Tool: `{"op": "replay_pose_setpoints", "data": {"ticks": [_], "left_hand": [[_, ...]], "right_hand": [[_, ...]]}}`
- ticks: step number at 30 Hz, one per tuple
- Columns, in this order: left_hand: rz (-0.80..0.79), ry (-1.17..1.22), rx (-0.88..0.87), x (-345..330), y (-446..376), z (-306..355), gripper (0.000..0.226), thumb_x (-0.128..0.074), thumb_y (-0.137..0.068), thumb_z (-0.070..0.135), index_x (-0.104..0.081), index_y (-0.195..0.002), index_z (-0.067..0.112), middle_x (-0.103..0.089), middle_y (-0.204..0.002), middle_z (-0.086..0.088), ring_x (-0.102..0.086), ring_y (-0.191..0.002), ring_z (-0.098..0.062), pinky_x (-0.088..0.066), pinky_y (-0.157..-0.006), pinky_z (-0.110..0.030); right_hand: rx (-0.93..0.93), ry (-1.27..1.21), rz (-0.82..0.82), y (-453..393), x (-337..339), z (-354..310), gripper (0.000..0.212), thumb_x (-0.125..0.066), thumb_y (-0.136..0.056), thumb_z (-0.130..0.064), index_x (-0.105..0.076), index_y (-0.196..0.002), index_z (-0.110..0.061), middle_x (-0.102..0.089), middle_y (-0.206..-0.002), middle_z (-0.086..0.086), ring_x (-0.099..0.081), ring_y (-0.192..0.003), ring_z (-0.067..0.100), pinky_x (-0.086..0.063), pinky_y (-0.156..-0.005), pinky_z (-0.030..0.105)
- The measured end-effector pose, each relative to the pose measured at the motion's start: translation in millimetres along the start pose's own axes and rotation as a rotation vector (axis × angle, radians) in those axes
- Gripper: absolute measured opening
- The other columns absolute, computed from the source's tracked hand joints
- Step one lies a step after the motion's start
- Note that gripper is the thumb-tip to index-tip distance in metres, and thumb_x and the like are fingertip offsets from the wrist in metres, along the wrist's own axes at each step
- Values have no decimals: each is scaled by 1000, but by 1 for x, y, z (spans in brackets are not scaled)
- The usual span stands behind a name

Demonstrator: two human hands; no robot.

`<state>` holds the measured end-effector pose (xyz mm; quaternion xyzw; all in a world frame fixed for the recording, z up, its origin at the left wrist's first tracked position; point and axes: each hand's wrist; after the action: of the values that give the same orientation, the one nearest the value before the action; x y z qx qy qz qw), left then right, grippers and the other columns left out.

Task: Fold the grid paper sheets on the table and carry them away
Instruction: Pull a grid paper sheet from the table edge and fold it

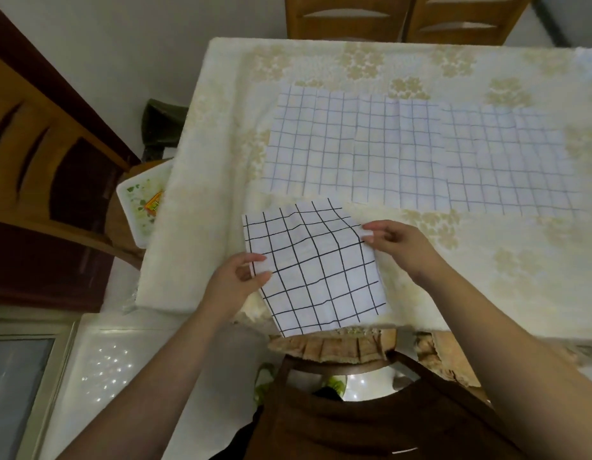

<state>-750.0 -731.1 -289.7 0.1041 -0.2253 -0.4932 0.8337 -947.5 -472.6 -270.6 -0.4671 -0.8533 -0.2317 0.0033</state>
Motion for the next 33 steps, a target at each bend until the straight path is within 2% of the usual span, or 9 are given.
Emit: {"op": "replay_pose_setpoints", "data": {"ticks": [3,7,11,14,18,21,27,30,33], "left_hand": [[-86,-253,-116,20,-1,14,31,-81,-77,15,-67,-96,35,-44,-133,8,-61,-92,0,-44,-83,-12],[-98,-428,-228,41,-2,33,25,-81,-77,14,-72,-98,23,-35,-140,9,-60,-93,-16,-46,-89,-25],[-75,-595,-429,59,-5,42,13,-78,-79,11,-77,-92,10,-53,-132,-4,-63,-97,-20,-45,-88,-22],[-70,-678,-512,72,-6,47,9,-75,-82,11,-77,-88,5,-58,-117,-4,-60,-88,-17,-35,-77,-2],[-47,-782,-667,87,-12,55,8,-73,-84,14,-76,-89,9,-65,-104,-4,-61,-91,-23,-45,-81,-27],[-11,-814,-743,97,-14,69,10,-65,-88,18,-71,-91,12,-69,-92,-1,-64,-84,-23,-40,-73,-24],[35,-632,-589,107,-14,96,4,-63,-89,20,-64,-91,23,-65,-76,3,-62,-72,-10,-47,-66,-24],[29,-480,-518,105,-16,103,7,-66,-88,18,-64,-89,25,-58,-68,5,-56,-60,1,-39,-60,-8],[4,-357,-454,98,-17,101,6,-68,-87,18,-66,-89,23,-59,-70,-5,-50,-54,-1,-39,-60,-6]], "right_hand": [[51,79,26,15,-4,-12,22,-76,-81,-13,-74,-101,-20,-57,-83,13,-55,-80,15,-46,-73,15],[81,73,63,31,-15,-30,19,-76,-81,-14,-75,-93,-28,-50,-80,7,-51,-77,17,-44,-77,27],[139,180,115,44,-27,-46,16,-75,-83,-18,-73,-90,-32,-60,-81,5,-58,-76,15,-47,-77,28],[219,373,149,50,-35,-56,10,-73,-84,-25,-71,-92,-32,-71,-92,-1,-64,-85,13,-51,-79,28],[337,604,207,54,-43,-66,4,-70,-86,-27,-72,-89,-30,-64,-89,-6,-54,-79,9,-42,-69,22],[428,746,265,54,-44,-67,8,-72,-84,-25,-75,-92,-23,-55,-90,-4,-48,-87,16,-40,-77,28],[316,563,267,67,-50,-89,14,-63,-92,-32,-68,-93,-19,-69,-96,-7,-62,-92,9,-45,-80,23],[257,436,258,74,-53,-93,12,-63,-91,-35,-66,-87,-24,-73,-86,-6,-68,-85,10,-55,-79,34],[231,376,258,79,-55,-92,11,-63,-91,-34,-67,-86,-25,-73,-83,-4,-69,-81,12,-56,-79,41]]}}
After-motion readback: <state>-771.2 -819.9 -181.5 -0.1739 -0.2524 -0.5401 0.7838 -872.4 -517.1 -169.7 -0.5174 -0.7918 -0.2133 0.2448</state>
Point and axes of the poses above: each hand's wrist, its own y-axis away from the middle knuckle, its own x-axis out of the back of the hand, z = x × y
